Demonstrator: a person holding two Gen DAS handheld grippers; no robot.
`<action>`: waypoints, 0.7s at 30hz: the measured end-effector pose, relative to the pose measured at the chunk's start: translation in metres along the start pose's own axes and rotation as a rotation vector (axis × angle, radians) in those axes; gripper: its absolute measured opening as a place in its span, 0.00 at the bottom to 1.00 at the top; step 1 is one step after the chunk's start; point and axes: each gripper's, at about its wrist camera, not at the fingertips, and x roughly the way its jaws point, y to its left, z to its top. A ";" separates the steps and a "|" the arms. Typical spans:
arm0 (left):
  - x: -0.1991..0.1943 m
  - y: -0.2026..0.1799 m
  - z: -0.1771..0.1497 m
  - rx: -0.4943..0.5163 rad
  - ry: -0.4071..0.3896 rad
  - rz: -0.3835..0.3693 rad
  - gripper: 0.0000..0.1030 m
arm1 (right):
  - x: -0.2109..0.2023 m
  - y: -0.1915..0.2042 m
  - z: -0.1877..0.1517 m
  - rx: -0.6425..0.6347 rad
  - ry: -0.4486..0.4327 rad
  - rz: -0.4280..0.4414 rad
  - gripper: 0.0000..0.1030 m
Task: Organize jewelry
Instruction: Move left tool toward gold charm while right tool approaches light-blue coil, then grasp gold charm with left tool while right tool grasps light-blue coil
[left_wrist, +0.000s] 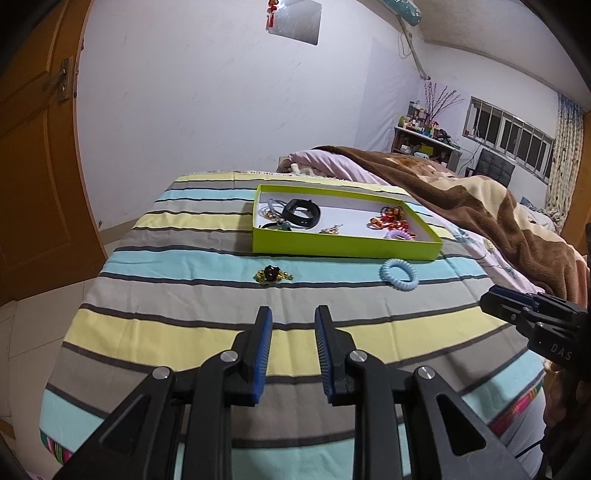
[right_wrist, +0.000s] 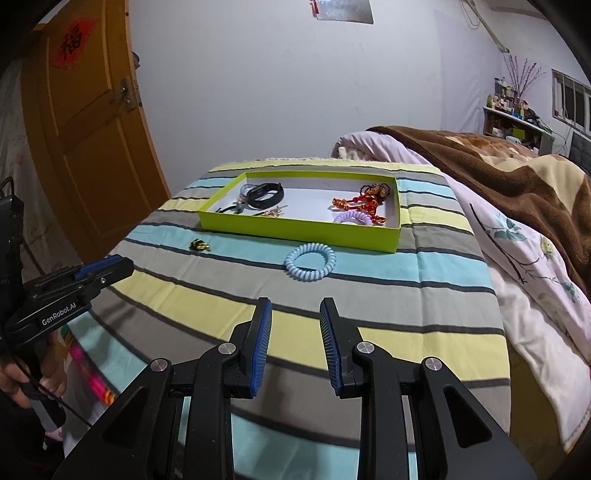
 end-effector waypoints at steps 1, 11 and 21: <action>0.004 0.001 0.001 0.001 0.003 0.003 0.24 | 0.003 -0.001 0.001 0.001 0.003 -0.002 0.27; 0.048 0.012 0.019 0.007 0.052 0.026 0.27 | 0.052 -0.015 0.022 0.017 0.061 -0.034 0.27; 0.090 0.015 0.032 0.000 0.143 0.003 0.29 | 0.086 -0.025 0.035 0.042 0.127 -0.043 0.27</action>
